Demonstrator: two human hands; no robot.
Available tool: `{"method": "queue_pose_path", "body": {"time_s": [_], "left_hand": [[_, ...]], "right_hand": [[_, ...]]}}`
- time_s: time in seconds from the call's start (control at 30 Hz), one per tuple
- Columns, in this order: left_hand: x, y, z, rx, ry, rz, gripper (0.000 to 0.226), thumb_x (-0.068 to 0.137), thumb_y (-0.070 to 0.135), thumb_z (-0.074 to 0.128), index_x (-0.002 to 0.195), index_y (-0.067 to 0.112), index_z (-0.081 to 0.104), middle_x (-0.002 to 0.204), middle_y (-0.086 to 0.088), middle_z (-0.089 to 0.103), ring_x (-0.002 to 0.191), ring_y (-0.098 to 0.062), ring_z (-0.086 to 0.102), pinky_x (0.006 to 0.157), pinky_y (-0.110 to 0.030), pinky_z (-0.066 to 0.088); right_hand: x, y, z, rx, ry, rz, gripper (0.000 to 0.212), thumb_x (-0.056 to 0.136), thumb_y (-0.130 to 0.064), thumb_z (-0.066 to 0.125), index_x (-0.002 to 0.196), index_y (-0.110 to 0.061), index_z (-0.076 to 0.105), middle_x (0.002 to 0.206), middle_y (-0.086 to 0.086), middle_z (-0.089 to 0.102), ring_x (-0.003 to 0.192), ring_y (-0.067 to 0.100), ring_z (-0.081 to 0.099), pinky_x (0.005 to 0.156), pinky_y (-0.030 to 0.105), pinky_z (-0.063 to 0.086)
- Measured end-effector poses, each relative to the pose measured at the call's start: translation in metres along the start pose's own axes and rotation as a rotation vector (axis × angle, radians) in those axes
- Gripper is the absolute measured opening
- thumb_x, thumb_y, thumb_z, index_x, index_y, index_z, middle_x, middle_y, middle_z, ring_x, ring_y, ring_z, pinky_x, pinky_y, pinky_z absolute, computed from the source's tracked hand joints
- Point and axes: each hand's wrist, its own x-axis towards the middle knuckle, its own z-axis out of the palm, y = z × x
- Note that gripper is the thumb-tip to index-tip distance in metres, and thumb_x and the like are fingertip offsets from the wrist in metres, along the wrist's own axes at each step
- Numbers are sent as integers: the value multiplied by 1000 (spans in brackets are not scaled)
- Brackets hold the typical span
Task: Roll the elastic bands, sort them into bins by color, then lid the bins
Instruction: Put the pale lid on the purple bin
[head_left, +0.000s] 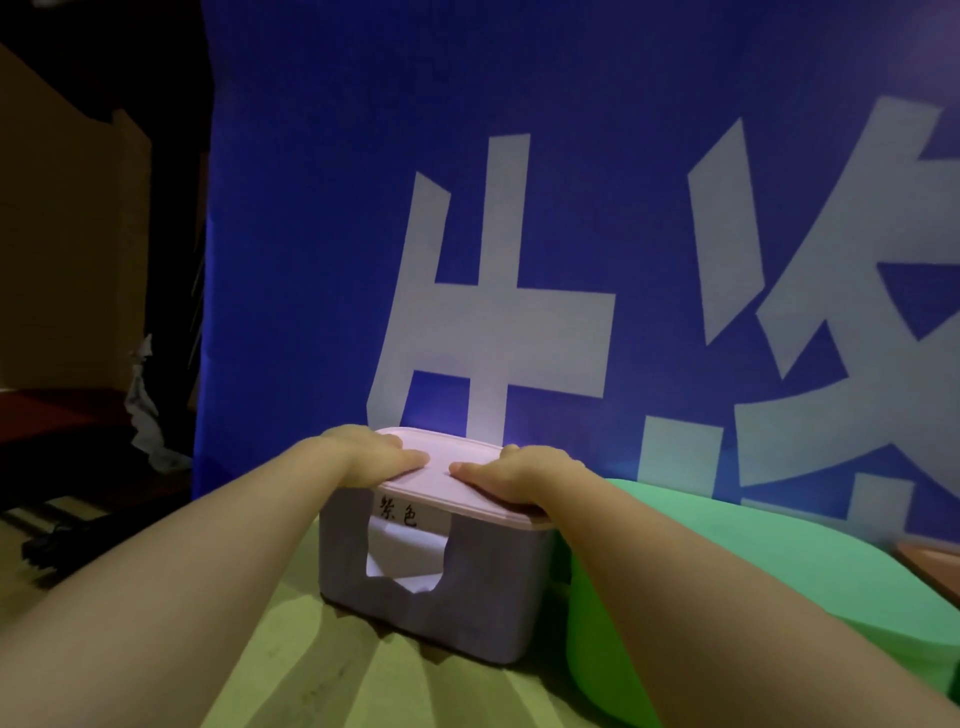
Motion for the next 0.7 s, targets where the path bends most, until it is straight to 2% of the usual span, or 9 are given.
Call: {"method": "queue_pose_path", "body": {"time_s": [0.2,0.3,0.37,0.43,0.53,0.6,0.7], "left_hand": [[-1,10,-1,130,31,-35,64,94,61,18,146,25,26,142,-8,42,121,-24,45,93,-31,39],[0,12,3,85,42,-20,60,96,57,17,145,24,26,143,-9,40,123,-24,43,97,-33,38],[3,5,7,37,35,-34,61,95,59,17,145,25,27,145,-11,37,125,-26,41,101,-36,36],[4,0,11,19,27,-27,63,93,61,18,143,25,30,143,-12,37,125,-27,41,102,-38,35],[5,-1,10,21,30,-8,60,94,59,19,139,23,36,139,-11,42,120,-24,44,101,-37,37],[2,-3,9,-26,59,-6,56,95,56,19,136,25,39,138,-9,44,118,-23,45,100,-36,38],[-3,-8,6,-66,132,-13,47,98,43,20,135,23,40,136,-8,47,116,-23,48,97,-34,39]], "right_hand": [[-5,3,3,-104,67,-54,82,78,-81,27,136,-24,42,135,5,50,120,31,46,101,44,35],[-3,4,5,-103,114,-53,74,81,-76,28,128,-23,50,127,4,56,113,28,50,98,43,37],[-6,2,5,-103,154,-75,65,84,-69,31,122,-21,54,118,4,59,105,26,53,95,41,41],[-12,0,2,-109,230,-146,48,89,-52,38,116,-16,56,108,5,59,95,25,56,89,38,44],[-25,2,-6,-81,351,-221,27,94,-30,42,110,-13,57,102,6,60,90,23,58,89,35,46],[-35,6,-9,-50,339,-219,24,93,-27,45,108,-13,59,101,6,62,88,22,58,86,32,48],[-53,11,-13,-129,282,-240,28,93,-26,44,107,-10,61,106,10,63,94,26,59,83,33,45]]}}
